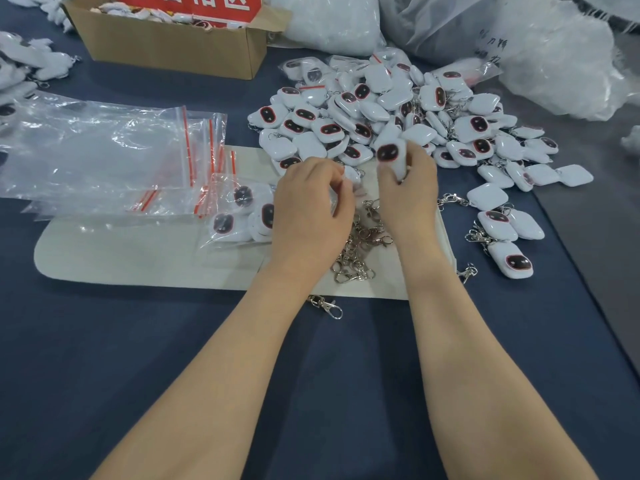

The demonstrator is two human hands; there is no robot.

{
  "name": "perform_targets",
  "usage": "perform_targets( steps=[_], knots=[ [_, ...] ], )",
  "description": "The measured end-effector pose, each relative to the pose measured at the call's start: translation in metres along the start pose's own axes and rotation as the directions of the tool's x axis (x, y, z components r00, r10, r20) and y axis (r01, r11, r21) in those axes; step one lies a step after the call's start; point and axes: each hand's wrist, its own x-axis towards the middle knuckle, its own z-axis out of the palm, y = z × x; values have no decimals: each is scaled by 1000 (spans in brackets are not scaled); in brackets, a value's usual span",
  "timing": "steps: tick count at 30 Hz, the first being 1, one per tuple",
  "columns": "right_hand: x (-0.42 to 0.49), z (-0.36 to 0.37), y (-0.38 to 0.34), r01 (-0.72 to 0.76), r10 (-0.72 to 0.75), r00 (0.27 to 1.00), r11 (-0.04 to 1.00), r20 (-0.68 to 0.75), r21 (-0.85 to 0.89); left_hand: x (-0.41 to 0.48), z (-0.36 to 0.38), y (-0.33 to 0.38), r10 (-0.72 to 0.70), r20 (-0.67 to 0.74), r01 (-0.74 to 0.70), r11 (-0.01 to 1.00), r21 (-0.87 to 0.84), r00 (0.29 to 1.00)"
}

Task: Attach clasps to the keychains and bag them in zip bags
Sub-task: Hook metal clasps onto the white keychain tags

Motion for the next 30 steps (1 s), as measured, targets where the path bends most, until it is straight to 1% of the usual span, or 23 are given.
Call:
perform_targets(
  steps=[1, 2, 3, 4, 5, 6, 7, 9, 13, 15, 17, 19, 23, 28, 30],
  knots=[
    [1, -2, -3, -42, 45, 999, 985, -15, 170, 0, 0, 0, -2, 0, 2, 1000, 0, 1000],
    [2, -5, -6, -104, 105, 994, 919, 18, 381, 0, 0, 0, -3, -1, 3, 1000, 1, 1000],
    [2, -6, -8, -186, 155, 982, 790, 103, 584, 0, 0, 0, -4, -2, 4, 1000, 3, 1000],
    [2, -8, -9, -273, 178, 962, 632, 207, 725, 0, 0, 0, -4, -3, 4, 1000, 4, 1000],
    [2, -8, -9, -341, 185, 940, 513, 287, 788, 0, 0, 0, -4, -6, 4, 1000, 3, 1000],
    [1, -8, -8, -387, 189, 922, 455, 338, 802, 0, 1, 0, -3, -8, 3, 1000, 3, 1000],
    [1, -8, -8, -412, 191, 911, 439, 365, 798, 0, 1, 0, -3, -9, 3, 1000, 2, 1000],
    [0, -6, -8, -419, 192, 908, 477, 373, 773, 0, 1, 0, -3, -8, 3, 1000, 6, 1000],
    [-3, -4, -4, -345, 128, 927, 661, 353, 667, 0, 2, -1, -3, -5, 3, 1000, 7, 1000],
    [-4, -4, -4, -312, 92, 931, 701, 352, 642, 0, 2, -1, -6, -6, 6, 1000, 14, 1000],
    [-5, -3, -6, -306, 88, 934, 700, 347, 645, 0, 2, -1, -7, -5, 7, 1000, 18, 1000],
    [-5, -2, -8, -319, 116, 935, 687, 335, 653, 0, 2, 0, -6, -4, 6, 1000, 15, 1000],
    [-3, 0, -8, -379, 169, 920, 620, 355, 687, 0, 1, 0, -7, -4, 7, 1000, 15, 1000],
    [-2, -4, -6, -351, 174, 931, 662, 320, 662, 0, 1, 0, -8, 1, 8, 1000, 1, 1000],
    [-2, -4, -6, -355, 188, 931, 656, 312, 666, 0, 1, -1, -6, 10, 6, 1000, 3, 1000]
  ],
)
